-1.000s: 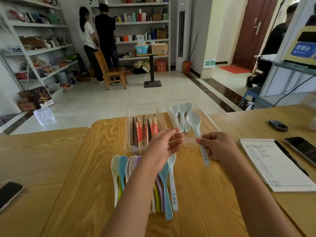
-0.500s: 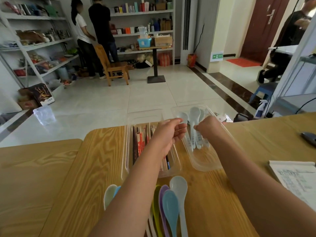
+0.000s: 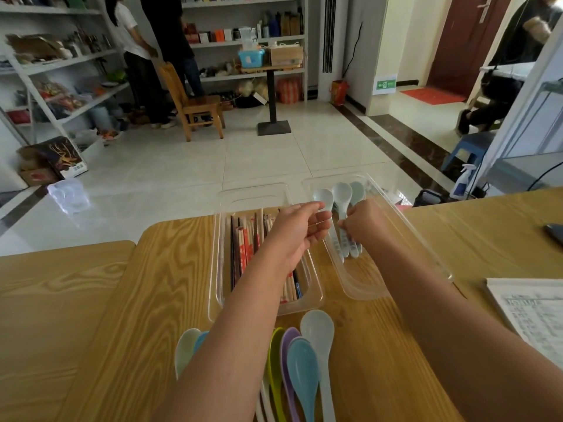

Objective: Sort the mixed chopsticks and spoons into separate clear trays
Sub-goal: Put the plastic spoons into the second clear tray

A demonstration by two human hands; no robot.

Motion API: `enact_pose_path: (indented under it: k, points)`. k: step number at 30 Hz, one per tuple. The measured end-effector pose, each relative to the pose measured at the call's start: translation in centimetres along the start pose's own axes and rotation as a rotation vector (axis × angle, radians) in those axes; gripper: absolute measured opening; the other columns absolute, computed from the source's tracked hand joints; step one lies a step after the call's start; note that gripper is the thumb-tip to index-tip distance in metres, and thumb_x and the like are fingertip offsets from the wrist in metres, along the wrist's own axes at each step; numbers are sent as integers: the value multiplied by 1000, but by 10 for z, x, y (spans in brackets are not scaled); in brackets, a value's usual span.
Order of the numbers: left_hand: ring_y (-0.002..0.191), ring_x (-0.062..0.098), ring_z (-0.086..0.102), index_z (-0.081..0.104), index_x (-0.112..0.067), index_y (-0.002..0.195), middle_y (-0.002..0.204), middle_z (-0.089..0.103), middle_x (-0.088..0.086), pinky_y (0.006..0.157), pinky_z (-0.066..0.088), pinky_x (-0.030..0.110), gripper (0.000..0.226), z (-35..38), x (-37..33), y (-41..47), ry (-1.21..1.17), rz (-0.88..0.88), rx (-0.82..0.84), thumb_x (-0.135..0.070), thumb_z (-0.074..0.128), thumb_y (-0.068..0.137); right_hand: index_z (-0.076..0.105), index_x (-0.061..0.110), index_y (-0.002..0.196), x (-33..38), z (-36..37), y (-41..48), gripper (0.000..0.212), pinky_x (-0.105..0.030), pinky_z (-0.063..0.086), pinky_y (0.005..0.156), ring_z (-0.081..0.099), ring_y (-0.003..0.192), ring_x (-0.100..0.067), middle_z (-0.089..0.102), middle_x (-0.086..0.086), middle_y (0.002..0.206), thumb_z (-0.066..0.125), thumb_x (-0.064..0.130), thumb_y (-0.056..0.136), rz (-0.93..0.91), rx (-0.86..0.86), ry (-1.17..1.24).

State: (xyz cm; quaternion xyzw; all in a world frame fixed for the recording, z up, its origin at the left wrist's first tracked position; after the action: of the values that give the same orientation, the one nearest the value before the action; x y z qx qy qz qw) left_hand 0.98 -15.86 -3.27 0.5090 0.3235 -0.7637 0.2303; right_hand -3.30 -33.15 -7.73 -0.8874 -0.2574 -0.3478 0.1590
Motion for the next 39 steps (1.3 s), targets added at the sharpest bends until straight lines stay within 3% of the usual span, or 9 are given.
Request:
enact_pose_path:
  k: [7,9,12,17,22,25,29,34,39]
  points:
    - [82,17,67,63,-2,118,96,71,10,76,56,29,25,-1,0,-6,-1,5,-4,-14,50,101,66,3,91,3,-5,-5,16,-35,56,70,67,71,-22,70,-11,84,73,17,87,17,29,40]
    - [83,18,67,63,-2,119,97,70,10,77,55,29,25,0,-3,-12,-8,12,-3,-14,50,101,68,0,93,8,-12,-11,17,-31,53,63,62,64,-19,71,-12,83,73,14,87,10,11,69]
    - [84,18,67,63,-2,119,99,70,11,78,56,29,26,1,-8,-30,-11,29,4,-15,50,102,69,0,106,19,-30,-32,24,-26,46,54,58,59,-15,68,-9,78,73,13,87,-49,-38,95]
    - [82,18,68,63,-3,120,98,70,12,74,57,28,25,1,-5,-80,-64,54,4,-13,50,101,63,5,125,28,-56,-104,40,-31,54,62,64,67,-20,69,-10,83,73,17,88,-122,-61,192]
    - [84,20,68,65,-3,115,99,72,14,75,56,30,23,-14,36,-148,-94,29,-41,-14,52,100,65,8,120,4,-52,-189,34,-23,44,53,57,52,-8,65,0,74,73,19,88,-142,-25,290]
    - [84,20,68,66,-7,112,100,73,13,73,56,30,22,-28,61,-182,-126,46,-116,-20,51,101,68,3,101,-13,-46,-226,15,-20,42,47,53,48,-10,63,-7,69,70,11,89,-145,7,376]
    - [82,21,68,65,-11,108,97,73,12,76,55,32,21,-41,87,-221,-167,49,-173,-23,49,102,73,6,83,-49,-24,-274,17,-30,44,52,52,50,-16,68,-14,67,67,19,91,-91,97,364]
    - [86,20,69,63,-13,115,101,73,13,78,57,32,22,-43,101,-245,-148,22,-181,-24,49,102,71,16,85,-73,2,-298,10,-36,54,60,61,60,-18,71,-8,75,67,22,91,-18,161,272]
    - [89,20,69,64,-12,117,107,73,14,77,58,29,23,-38,106,-250,-113,5,-175,-24,51,102,73,14,92,-68,3,-300,10,-30,50,56,62,64,-17,70,-6,78,68,22,90,-25,166,237]
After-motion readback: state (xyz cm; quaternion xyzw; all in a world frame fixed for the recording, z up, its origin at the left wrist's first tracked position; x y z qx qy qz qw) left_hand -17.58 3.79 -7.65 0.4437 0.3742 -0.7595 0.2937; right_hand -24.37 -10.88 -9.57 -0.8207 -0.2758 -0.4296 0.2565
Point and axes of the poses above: each hand's wrist, its own y-axis towards the middle knuckle, its own z-axis out of the palm, x = y × z, the point moved 4 cm from there along y, towards the middle knuckle
